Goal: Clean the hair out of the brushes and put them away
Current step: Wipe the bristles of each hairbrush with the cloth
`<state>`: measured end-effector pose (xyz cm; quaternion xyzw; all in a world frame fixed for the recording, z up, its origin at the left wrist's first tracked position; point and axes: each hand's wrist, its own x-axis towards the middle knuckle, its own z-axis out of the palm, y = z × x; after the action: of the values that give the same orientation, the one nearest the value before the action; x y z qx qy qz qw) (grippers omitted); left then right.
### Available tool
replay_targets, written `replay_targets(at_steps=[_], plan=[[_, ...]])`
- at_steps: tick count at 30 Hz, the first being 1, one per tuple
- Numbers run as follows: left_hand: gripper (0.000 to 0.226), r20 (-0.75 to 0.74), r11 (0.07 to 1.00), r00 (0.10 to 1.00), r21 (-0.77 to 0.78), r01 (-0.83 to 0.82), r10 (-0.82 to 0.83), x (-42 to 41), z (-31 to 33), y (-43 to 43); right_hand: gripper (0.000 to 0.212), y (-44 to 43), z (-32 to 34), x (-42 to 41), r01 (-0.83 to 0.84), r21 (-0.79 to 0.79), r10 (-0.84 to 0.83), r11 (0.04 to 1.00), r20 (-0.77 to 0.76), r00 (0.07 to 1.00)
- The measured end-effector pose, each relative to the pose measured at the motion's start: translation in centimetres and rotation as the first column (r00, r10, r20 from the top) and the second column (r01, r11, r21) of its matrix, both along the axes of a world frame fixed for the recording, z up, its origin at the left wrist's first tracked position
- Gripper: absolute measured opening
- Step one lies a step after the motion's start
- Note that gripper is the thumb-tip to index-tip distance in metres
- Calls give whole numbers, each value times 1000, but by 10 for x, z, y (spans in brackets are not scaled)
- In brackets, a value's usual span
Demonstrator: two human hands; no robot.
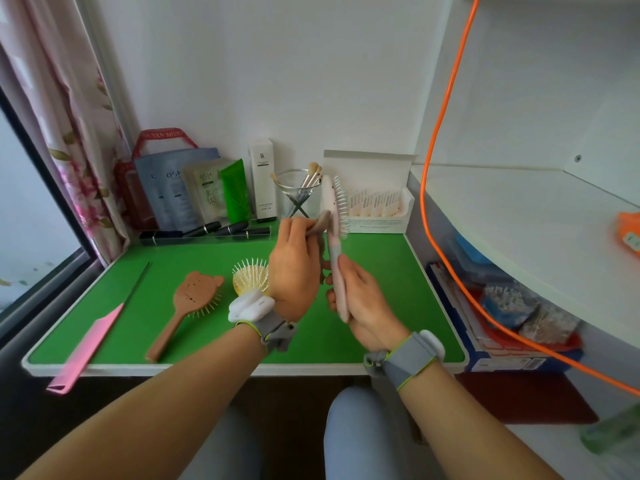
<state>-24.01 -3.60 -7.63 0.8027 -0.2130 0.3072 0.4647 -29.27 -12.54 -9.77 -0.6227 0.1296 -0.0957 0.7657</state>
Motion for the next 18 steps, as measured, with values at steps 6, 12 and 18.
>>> replay_targets(at_steps=[6, 12, 18], plan=[[28, 52, 955, 984, 255, 150, -168, -26, -25, 3, 36, 2, 5, -1, 64, 51, -63, 997, -18, 998], [45, 62, 911, 978, 378, 163, -200, -30, -32, 2, 37, 2, 2, -4, 112, 59, -110, 992, -49, 993], [41, 33, 949, 994, 304, 85, -100, -7, -17, 1, 32, 4, -2, -9, 2, -80, -5, 997, -35, 999]])
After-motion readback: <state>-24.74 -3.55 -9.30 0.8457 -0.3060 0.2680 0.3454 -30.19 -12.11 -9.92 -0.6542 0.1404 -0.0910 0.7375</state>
